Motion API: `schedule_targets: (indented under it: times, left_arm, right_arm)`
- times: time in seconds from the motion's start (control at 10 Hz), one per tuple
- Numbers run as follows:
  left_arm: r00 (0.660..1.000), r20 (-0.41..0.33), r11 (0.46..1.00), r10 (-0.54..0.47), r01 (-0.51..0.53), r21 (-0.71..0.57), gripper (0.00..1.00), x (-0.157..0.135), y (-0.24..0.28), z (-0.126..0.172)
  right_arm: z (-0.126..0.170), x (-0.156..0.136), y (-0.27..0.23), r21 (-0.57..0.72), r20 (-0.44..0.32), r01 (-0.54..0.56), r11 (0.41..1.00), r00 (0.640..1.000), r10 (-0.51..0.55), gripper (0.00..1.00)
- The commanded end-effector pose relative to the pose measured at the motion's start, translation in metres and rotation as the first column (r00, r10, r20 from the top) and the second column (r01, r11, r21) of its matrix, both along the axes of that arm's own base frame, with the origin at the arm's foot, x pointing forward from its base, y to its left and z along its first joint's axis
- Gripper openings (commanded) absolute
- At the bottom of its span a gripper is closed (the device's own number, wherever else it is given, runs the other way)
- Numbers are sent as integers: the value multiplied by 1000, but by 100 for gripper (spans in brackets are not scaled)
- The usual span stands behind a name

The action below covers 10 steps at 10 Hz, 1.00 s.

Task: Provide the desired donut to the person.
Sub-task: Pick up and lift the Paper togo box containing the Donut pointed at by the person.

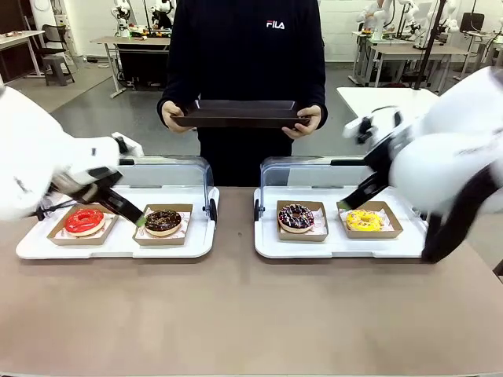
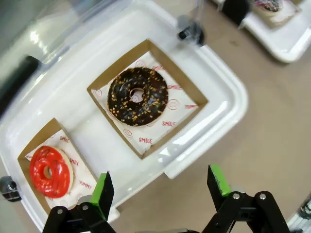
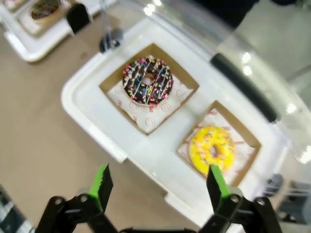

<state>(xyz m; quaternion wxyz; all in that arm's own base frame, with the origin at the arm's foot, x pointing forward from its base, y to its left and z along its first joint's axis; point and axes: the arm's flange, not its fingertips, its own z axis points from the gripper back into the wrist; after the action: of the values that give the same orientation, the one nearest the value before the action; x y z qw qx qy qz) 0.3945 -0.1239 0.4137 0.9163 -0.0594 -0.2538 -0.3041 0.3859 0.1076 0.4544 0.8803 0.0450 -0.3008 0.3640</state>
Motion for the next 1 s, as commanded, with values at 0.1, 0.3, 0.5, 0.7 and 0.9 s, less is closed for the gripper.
schedule_targets:
  times: [0.1,0.3,0.5,0.7,0.9]
  left_arm:
    - [992,-15,976,-125,120,-182,100,-60,100,49]
    - [985,70,948,-155,168,-271,100,-83,134,59]
    - [980,145,930,-138,178,-323,100,-104,160,60]
    - [973,201,927,-118,181,-329,100,-116,182,60]
    - [960,256,914,-110,199,-354,100,-119,192,58]
  right_arm:
    - [40,-20,-94,60,4,-204,977,979,204,100]
    - [45,-38,-126,133,54,-284,950,959,279,100]
    - [44,-58,-154,189,141,-295,937,952,271,100]
    - [36,-64,-173,228,175,-285,931,953,249,100]
    - [32,-65,-178,253,232,-299,920,942,242,100]
